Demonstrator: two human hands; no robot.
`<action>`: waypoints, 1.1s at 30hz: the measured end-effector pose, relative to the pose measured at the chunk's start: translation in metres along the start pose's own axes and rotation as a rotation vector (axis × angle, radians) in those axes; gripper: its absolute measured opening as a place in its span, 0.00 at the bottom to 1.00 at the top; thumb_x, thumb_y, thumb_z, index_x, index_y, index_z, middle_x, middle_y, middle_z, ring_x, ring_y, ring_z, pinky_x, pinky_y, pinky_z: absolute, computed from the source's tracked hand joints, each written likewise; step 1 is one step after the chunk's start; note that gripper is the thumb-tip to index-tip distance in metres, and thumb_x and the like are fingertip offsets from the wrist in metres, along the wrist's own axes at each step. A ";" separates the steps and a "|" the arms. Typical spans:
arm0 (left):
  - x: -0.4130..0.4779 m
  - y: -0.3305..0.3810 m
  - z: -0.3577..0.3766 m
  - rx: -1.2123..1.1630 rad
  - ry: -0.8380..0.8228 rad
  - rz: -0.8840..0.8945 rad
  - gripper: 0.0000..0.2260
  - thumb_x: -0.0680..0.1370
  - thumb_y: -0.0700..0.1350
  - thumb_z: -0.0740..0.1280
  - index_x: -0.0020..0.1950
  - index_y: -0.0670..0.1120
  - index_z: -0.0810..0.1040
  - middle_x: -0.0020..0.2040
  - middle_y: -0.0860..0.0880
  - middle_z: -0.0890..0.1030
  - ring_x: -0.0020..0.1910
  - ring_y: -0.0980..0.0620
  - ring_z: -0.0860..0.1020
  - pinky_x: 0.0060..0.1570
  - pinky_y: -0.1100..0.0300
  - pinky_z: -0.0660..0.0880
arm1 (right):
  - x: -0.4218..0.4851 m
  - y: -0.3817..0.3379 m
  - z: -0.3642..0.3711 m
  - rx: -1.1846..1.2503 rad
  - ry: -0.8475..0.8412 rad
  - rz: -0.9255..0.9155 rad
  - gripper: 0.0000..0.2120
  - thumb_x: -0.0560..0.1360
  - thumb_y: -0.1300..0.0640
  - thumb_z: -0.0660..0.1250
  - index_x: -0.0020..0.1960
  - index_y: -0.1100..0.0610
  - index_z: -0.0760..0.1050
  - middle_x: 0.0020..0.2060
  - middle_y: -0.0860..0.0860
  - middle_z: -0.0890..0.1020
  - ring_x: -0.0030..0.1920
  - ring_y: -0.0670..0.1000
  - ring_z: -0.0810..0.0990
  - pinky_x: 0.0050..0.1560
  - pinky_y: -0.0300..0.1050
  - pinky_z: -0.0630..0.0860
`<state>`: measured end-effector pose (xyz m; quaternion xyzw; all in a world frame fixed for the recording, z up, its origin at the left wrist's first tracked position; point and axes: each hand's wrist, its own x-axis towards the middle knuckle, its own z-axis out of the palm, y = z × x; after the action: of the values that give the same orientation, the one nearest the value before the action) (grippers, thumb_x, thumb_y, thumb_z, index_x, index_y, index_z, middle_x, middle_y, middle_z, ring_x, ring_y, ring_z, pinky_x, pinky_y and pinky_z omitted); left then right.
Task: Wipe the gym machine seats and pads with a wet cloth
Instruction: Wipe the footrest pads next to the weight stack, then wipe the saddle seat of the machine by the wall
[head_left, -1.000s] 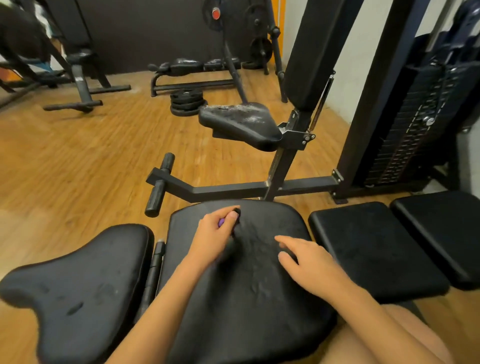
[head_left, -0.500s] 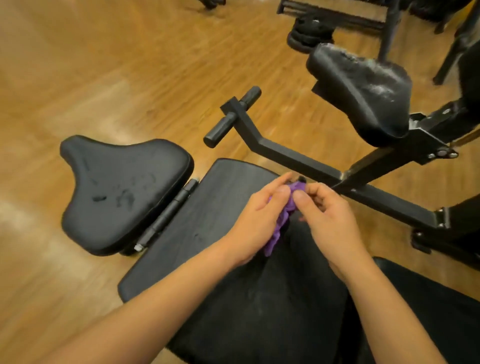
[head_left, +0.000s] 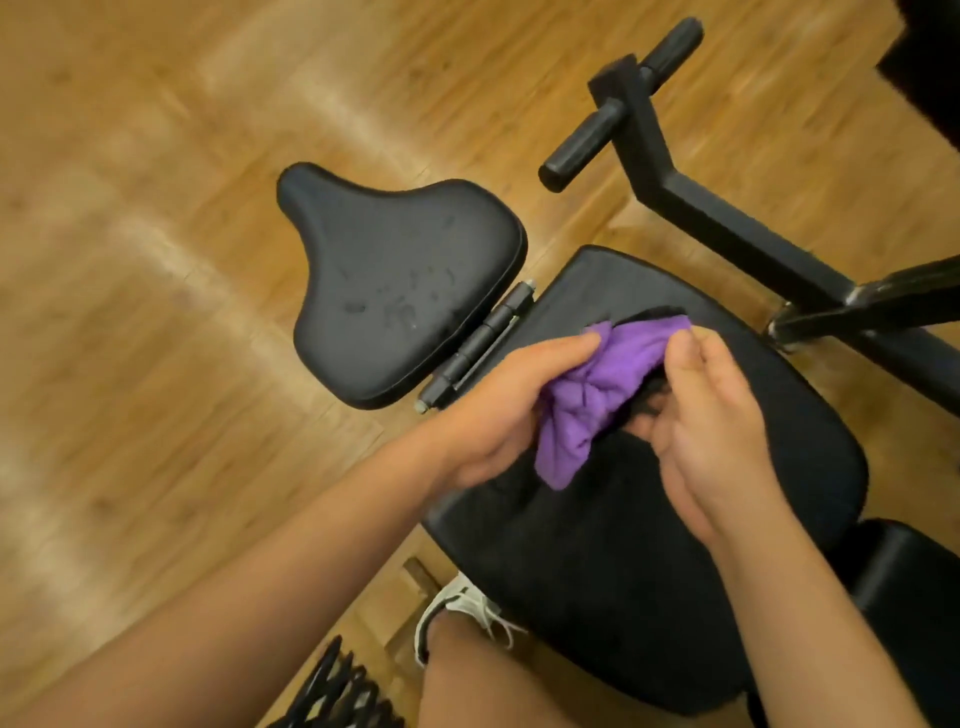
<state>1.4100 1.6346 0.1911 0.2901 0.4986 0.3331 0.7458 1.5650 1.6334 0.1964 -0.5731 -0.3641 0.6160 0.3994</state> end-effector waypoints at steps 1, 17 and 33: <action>-0.008 0.002 -0.007 -0.039 -0.001 -0.048 0.19 0.82 0.53 0.62 0.65 0.41 0.78 0.64 0.38 0.79 0.66 0.40 0.76 0.71 0.47 0.69 | -0.001 0.000 0.006 -0.017 0.004 0.003 0.10 0.84 0.49 0.56 0.54 0.50 0.74 0.51 0.52 0.83 0.52 0.51 0.83 0.53 0.52 0.80; -0.090 0.034 -0.098 -0.170 0.590 0.266 0.23 0.78 0.37 0.70 0.71 0.51 0.74 0.62 0.58 0.80 0.63 0.58 0.77 0.65 0.57 0.75 | 0.000 -0.073 0.105 -0.081 -0.199 0.202 0.05 0.80 0.54 0.63 0.54 0.53 0.75 0.46 0.48 0.83 0.48 0.49 0.83 0.46 0.46 0.81; -0.134 0.088 -0.133 -0.294 0.572 -0.116 0.07 0.75 0.34 0.71 0.51 0.42 0.82 0.43 0.46 0.84 0.43 0.53 0.80 0.40 0.64 0.75 | 0.027 -0.146 0.155 -0.112 -0.343 0.361 0.17 0.81 0.61 0.61 0.70 0.56 0.72 0.60 0.53 0.82 0.61 0.51 0.81 0.59 0.49 0.79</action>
<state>1.2298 1.5963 0.2881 0.0450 0.6503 0.4267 0.6270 1.4209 1.7205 0.3295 -0.5372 -0.3517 0.7445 0.1828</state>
